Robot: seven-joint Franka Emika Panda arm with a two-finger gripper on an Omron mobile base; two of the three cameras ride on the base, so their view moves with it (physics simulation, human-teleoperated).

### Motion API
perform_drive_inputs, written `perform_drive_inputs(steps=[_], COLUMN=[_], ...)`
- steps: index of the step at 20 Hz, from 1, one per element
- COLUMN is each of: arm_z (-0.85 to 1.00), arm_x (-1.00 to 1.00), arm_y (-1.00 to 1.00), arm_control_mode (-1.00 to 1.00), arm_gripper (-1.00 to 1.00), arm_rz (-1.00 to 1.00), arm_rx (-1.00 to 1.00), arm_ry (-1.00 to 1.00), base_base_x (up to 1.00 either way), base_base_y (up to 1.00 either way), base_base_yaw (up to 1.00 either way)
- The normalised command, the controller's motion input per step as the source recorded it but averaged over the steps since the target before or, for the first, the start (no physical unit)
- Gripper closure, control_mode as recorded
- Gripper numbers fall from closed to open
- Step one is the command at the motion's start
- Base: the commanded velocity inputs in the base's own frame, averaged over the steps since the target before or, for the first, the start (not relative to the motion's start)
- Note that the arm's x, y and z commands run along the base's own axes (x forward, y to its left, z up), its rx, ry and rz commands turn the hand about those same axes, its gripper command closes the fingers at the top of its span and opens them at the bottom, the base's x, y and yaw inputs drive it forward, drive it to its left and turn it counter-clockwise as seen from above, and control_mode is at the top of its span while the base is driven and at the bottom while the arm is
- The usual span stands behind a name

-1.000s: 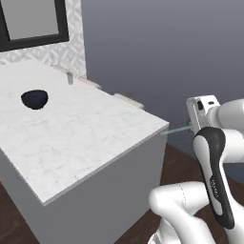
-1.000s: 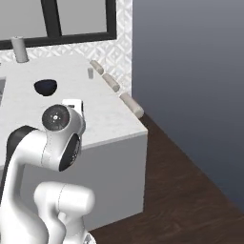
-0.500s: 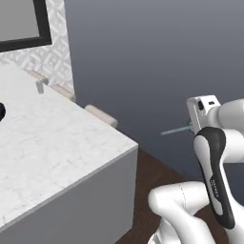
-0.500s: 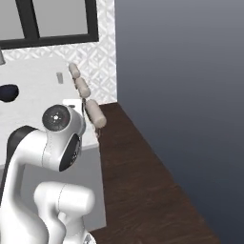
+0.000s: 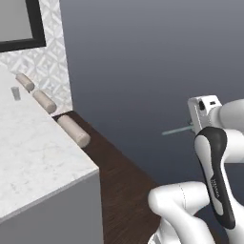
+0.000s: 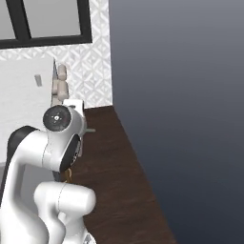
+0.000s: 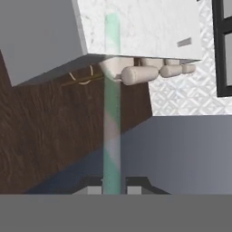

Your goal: Take a straw from the drawer in front and place it inside the glass cup on the dining counter.

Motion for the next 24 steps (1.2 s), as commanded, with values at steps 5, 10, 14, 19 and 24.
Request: perform_drive_inputs(steps=[5, 10, 14, 19, 24], arm_z=[0.00, 0.00, 0.00, 0.00, 0.00], arm_x=[0.00, 0.00, 0.00, 0.00, 0.00], arm_y=[0.00, 0.00, 0.00, 0.00, 0.00], arm_control_mode=[1.00, 1.00, 1.00, 1.00, 1.00], arm_gripper=[1.00, 1.00, 1.00, 1.00, 1.00], arm_rz=[0.00, 0.00, 0.00, 0.00, 0.00], arm_rx=[0.00, 0.00, 0.00, 0.00, 0.00], arm_ry=[0.00, 0.00, 0.00, 0.00, 0.00], base_base_x=[0.71, 0.79, 0.87, 0.84, 0.86], base_base_y=[-0.69, -0.27, -0.01, -0.07, -0.18], base_base_yaw=[0.35, 0.34, 0.27, 0.25, 0.28])
